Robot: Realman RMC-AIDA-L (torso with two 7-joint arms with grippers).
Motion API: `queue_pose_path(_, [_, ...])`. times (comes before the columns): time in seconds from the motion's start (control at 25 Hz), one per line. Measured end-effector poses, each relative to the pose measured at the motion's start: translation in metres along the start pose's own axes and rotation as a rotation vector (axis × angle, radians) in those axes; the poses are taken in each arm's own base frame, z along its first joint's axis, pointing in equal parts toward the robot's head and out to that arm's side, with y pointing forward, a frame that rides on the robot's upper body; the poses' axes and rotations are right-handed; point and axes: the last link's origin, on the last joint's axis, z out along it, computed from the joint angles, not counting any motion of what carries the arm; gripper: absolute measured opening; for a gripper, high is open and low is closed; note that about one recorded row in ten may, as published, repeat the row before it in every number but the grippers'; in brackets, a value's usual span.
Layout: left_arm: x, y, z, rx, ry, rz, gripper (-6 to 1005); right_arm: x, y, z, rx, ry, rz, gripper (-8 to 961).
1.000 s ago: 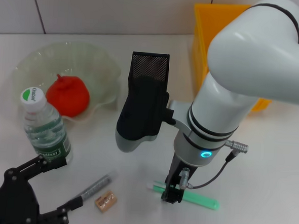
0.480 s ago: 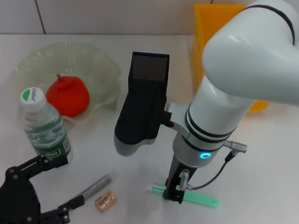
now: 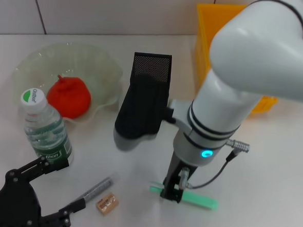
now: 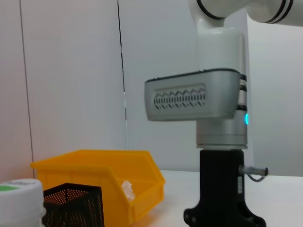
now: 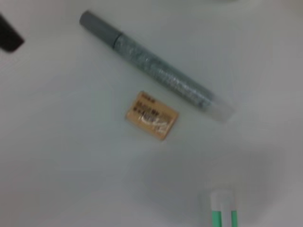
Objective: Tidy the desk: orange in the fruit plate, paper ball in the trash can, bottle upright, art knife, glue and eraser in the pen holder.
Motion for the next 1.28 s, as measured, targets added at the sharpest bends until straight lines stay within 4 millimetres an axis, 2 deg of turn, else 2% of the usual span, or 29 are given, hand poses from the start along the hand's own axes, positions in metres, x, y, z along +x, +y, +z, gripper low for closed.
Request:
queue_pose_path(0.28, [-0.001, 0.002, -0.002, 0.004, -0.002, -0.004, 801, -0.001, -0.023, -0.023, -0.017, -0.15, 0.137, 184])
queue_pose_path(0.4, [-0.001, 0.002, -0.002, 0.004, -0.002, -0.004, 801, 0.004, -0.041, -0.039, -0.016, -0.252, 0.221, 190])
queue_pose_path(0.44, [-0.001, 0.002, -0.002, 0.004, -0.001, -0.005, 801, 0.01, -0.056, -0.051, -0.003, -0.324, 0.283, 192])
queue_pose_path(0.48, [-0.001, 0.002, -0.002, 0.004, -0.001, -0.005, 801, 0.01, -0.056, -0.051, -0.003, -0.324, 0.283, 194])
queue_pose_path(0.52, [-0.001, 0.002, -0.002, 0.003, 0.0, -0.005, 801, 0.016, -0.069, -0.063, 0.005, -0.397, 0.329, 196])
queue_pose_path(0.6, [-0.001, 0.002, -0.002, 0.003, 0.0, -0.005, 800, 0.019, -0.073, -0.069, -0.003, -0.44, 0.344, 200])
queue_pose_path(0.64, [0.0, 0.002, -0.002, 0.002, 0.0, -0.003, 800, 0.024, -0.08, -0.081, -0.032, -0.535, 0.366, 202])
queue_pose_path(0.68, [0.0, 0.002, -0.002, 0.002, 0.0, -0.003, 800, 0.024, -0.08, -0.081, -0.032, -0.535, 0.366, 204])
queue_pose_path(0.84, [0.001, -0.001, -0.001, -0.002, 0.0, 0.005, 800, 0.03, -0.09, -0.107, -0.057, -0.702, 0.372, 213])
queue_pose_path(0.96, [0.001, -0.001, 0.0, -0.004, 0.001, 0.007, 800, 0.032, -0.091, -0.114, -0.05, -0.749, 0.358, 219])
queue_pose_path(1.04, [0.002, -0.002, 0.0, -0.005, 0.002, 0.009, 800, 0.035, -0.095, -0.123, 0.003, -0.804, 0.338, 223])
queue_pose_path(1.28, [0.002, -0.003, 0.001, -0.007, 0.002, 0.013, 800, 0.041, -0.108, -0.13, 0.128, -0.876, 0.327, 235])
